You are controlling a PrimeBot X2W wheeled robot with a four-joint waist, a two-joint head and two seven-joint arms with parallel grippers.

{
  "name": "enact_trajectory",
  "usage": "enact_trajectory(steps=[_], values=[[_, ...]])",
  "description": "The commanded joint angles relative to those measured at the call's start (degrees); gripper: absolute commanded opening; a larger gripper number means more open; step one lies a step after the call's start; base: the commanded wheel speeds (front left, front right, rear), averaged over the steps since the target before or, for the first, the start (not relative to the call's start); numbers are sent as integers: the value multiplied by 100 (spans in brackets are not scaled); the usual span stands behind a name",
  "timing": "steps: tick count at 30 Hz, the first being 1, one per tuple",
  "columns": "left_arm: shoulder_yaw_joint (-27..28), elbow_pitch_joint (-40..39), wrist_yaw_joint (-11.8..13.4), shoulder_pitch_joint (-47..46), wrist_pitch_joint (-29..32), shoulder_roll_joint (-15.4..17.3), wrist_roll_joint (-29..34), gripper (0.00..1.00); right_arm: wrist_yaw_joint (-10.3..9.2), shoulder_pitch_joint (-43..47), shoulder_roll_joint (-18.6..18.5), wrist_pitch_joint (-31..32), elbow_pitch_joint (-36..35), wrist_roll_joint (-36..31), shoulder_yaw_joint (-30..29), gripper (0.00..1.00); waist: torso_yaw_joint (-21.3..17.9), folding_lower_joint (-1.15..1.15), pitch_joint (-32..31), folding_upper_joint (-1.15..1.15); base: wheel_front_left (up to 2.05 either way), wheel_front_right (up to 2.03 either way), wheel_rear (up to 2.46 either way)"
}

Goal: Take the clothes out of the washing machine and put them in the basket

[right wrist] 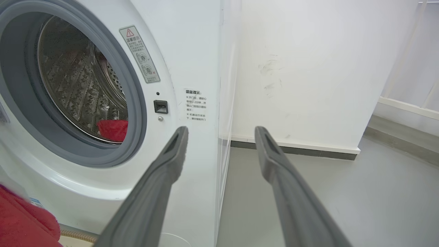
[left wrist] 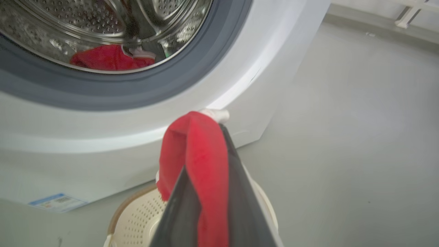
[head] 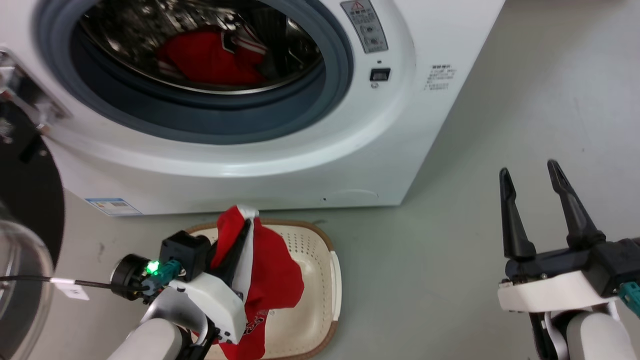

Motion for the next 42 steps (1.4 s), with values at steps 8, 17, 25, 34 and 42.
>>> enact_trajectory(steps=[8,17,25,34,42], values=[[-144,2085,-498,-676,-257,-407,-141,0,-4,-624,9,-14,-128,161,71,100,-570,0,1197,0,0,0,0],[-321,4430,-903,-1762,-386,-881,-96,0,-4,-1042,9,-14,-269,236,4,100,-798,0,2019,0,0,0,0],[-476,6014,-1110,-2759,-216,-1299,-95,0,-4,-1275,9,-14,-359,240,-12,100,-729,0,2646,0,0,0,0],[-789,6966,-1204,-3295,-58,-1462,80,0,-4,-1498,8,-14,-414,261,-13,100,-752,0,3103,0,0,0,0],[-919,7162,-1217,-3318,14,-1549,83,37,-4,-1556,8,-14,-352,272,-46,100,-739,0,3135,0,0,0,0]])
